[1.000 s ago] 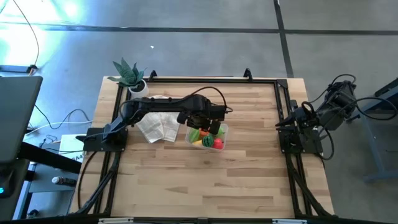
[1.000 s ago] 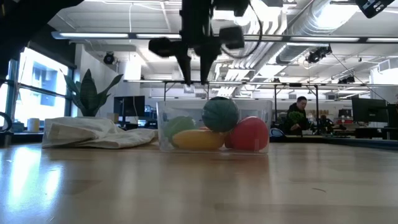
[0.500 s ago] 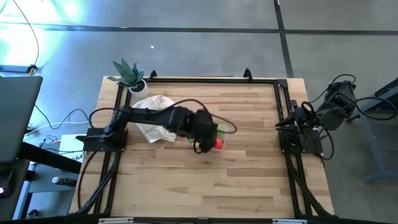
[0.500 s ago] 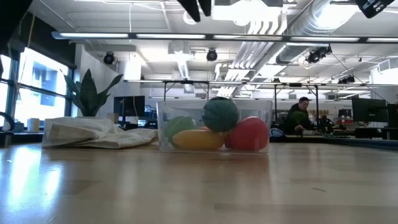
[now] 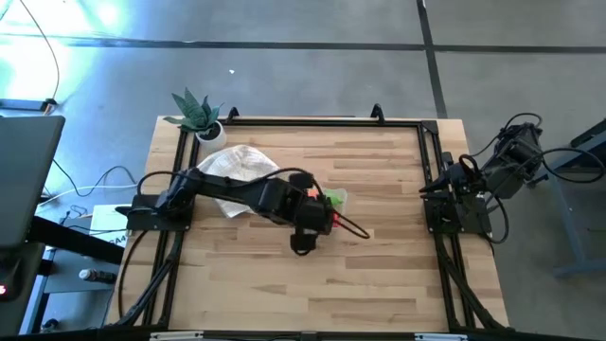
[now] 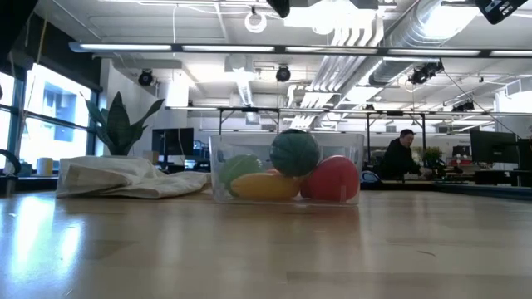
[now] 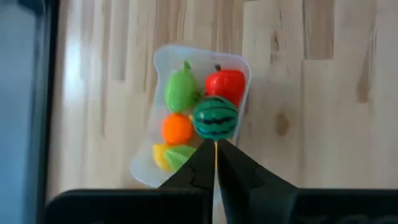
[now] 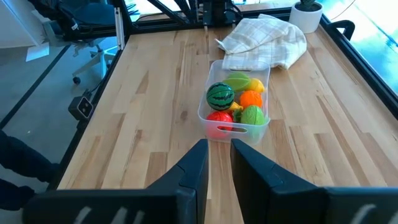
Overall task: Pick and placing Produce into tupperware
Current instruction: Return to Home Position
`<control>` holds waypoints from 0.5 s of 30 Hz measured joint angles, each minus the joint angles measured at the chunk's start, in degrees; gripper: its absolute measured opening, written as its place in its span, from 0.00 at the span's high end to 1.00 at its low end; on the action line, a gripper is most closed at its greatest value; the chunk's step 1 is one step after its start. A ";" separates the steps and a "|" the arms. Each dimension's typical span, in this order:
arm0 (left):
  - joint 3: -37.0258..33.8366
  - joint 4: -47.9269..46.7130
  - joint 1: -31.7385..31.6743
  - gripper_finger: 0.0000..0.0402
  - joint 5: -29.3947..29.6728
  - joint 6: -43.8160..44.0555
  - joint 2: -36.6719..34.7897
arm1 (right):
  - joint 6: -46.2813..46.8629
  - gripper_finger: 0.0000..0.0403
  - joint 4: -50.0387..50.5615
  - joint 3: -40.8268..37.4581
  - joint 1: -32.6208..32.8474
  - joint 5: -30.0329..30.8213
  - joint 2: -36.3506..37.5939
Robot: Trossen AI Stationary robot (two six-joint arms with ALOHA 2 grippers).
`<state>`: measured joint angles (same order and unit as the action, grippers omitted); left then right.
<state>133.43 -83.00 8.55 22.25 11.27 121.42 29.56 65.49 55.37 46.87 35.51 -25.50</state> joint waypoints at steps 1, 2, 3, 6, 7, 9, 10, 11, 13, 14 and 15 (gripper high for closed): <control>0.02 0.75 -0.03 0.99 0.07 -2.74 0.19 | 0.00 0.86 0.02 0.00 -0.02 0.02 0.00; 0.02 1.85 0.00 0.99 -0.04 -4.49 0.38 | 0.00 0.86 0.00 0.00 0.00 0.01 0.00; 0.00 3.02 0.06 0.99 -0.45 -5.79 0.59 | 0.00 0.86 0.00 0.00 -0.01 0.01 0.00; -0.03 7.36 0.15 0.97 -1.86 -9.35 0.65 | 0.00 0.86 0.01 0.00 -0.02 0.01 0.00; 0.01 8.23 0.14 0.96 -3.00 -10.97 0.56 | 0.00 0.86 0.00 0.00 -0.02 0.02 0.00; 0.01 9.19 0.14 0.95 -5.44 -14.94 0.54 | 0.00 0.86 0.01 0.00 -0.01 0.01 0.00; 0.00 9.68 0.13 0.95 -5.90 -15.80 0.54 | 0.00 0.86 0.01 0.00 0.00 0.01 0.00; 0.00 10.37 0.10 0.95 -6.02 -16.03 0.54 | 0.00 0.86 0.01 0.00 -0.01 0.01 0.00; 0.00 12.45 0.06 0.95 -6.04 -16.21 0.54 | 0.00 0.86 0.00 0.00 0.00 0.00 0.00; 0.00 14.01 0.07 0.95 -6.26 -16.86 0.54 | 0.00 0.86 0.01 -0.01 0.00 0.01 0.00; 0.00 14.77 0.11 0.95 -7.27 -18.52 0.54 | 0.00 0.86 0.02 0.00 -0.02 0.02 0.00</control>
<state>133.43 -68.23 8.66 14.99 -7.25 121.95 29.56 65.52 55.37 46.85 35.52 -25.50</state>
